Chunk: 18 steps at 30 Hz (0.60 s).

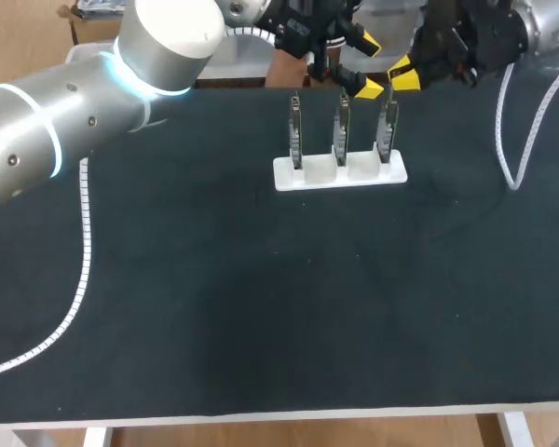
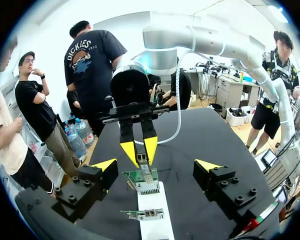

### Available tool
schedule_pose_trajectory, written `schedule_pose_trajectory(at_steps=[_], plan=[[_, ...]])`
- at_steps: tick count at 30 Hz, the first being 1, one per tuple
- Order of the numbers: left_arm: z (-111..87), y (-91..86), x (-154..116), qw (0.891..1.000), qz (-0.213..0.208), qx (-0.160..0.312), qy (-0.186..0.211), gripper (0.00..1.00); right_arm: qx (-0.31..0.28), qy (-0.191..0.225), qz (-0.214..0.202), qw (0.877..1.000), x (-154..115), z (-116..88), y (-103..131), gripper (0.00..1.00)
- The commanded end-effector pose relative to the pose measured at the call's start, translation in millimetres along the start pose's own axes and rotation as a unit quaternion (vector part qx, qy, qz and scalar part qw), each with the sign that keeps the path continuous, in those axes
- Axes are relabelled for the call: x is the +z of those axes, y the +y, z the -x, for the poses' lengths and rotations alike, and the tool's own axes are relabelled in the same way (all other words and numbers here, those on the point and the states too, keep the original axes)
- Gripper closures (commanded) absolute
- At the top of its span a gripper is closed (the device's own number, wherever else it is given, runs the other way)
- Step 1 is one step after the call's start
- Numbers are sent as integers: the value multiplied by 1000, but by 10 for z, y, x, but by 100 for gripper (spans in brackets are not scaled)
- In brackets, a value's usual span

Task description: Pick up the optical module with the left hand, and insert it into the network port with the right hand.

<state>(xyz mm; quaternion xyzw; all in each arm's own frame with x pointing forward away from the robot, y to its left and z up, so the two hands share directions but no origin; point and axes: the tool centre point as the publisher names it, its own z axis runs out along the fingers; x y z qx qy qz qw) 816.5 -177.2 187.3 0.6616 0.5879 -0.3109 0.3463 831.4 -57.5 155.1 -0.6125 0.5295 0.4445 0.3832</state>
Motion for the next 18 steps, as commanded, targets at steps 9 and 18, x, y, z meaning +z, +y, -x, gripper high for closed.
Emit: schedule_pose_trajectory(at_steps=[9,18], plan=[[5,24,3,1000,-3,1,1,0,8,-7,108,994,17,-91,-75,100],[5,24,3,1000,-3,1,1,0,9,4,103,995,19,-72,-61,0]])
